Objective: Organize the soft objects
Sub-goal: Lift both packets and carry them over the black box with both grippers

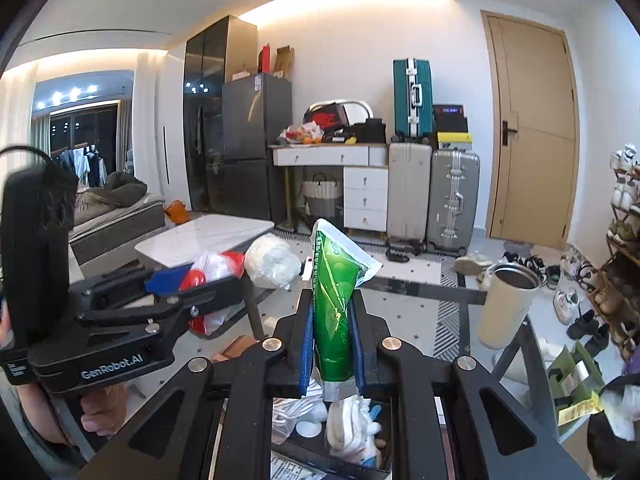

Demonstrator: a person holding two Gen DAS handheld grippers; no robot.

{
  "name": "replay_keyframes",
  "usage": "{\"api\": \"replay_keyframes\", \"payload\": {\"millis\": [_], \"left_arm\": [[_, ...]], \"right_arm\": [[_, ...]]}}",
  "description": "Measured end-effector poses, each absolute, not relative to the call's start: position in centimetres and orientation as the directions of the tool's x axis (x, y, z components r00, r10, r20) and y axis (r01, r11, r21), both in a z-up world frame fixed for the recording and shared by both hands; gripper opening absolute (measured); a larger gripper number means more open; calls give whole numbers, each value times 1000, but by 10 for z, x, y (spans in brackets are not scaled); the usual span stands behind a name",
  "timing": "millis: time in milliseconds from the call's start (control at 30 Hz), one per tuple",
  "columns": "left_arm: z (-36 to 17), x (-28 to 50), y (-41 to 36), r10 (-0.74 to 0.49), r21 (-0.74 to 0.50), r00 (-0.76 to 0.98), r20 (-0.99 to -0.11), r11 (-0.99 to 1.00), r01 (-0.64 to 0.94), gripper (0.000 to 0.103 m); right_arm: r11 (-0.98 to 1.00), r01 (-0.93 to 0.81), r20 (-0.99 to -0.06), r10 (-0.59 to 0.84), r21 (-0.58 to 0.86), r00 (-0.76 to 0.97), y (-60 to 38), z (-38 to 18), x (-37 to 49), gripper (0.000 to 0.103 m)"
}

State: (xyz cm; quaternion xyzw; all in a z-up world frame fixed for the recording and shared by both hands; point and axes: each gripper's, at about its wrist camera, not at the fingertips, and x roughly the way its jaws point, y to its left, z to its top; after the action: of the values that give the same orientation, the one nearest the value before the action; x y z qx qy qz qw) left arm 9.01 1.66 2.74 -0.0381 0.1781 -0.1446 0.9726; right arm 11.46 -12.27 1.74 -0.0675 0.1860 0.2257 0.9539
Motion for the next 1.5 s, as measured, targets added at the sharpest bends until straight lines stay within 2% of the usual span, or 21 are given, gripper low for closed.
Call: {"api": "replay_keyframes", "payload": {"millis": [267,600,833,967,1033,1267,1500], "left_arm": [[43,95,15,-307,-167,882,-356,950,263,42],[19,120,15,-291,-175,851,-436,956,237,42],[9,123,15,-293,-166,838,-461,956,243,42],[3,126,13,-300,-161,816,-494,954,252,42],[-7,135,7,-313,-161,769,-558,949,270,42],[-30,152,1,-303,-181,687,-661,952,246,42],[-51,157,-9,-292,-175,629,-720,954,242,42]], "right_arm": [[887,-459,-381,405,-60,831,-111,32,119,14],[903,-430,-470,375,-9,799,-126,14,146,14],[904,-427,-507,371,5,778,-127,2,159,14],[909,-417,-555,353,12,754,-125,-7,168,14],[910,-414,-591,338,7,733,-123,-13,174,14],[924,-381,-734,283,36,617,-122,-52,196,14],[926,-375,-792,261,43,552,-122,-73,208,14]]}}
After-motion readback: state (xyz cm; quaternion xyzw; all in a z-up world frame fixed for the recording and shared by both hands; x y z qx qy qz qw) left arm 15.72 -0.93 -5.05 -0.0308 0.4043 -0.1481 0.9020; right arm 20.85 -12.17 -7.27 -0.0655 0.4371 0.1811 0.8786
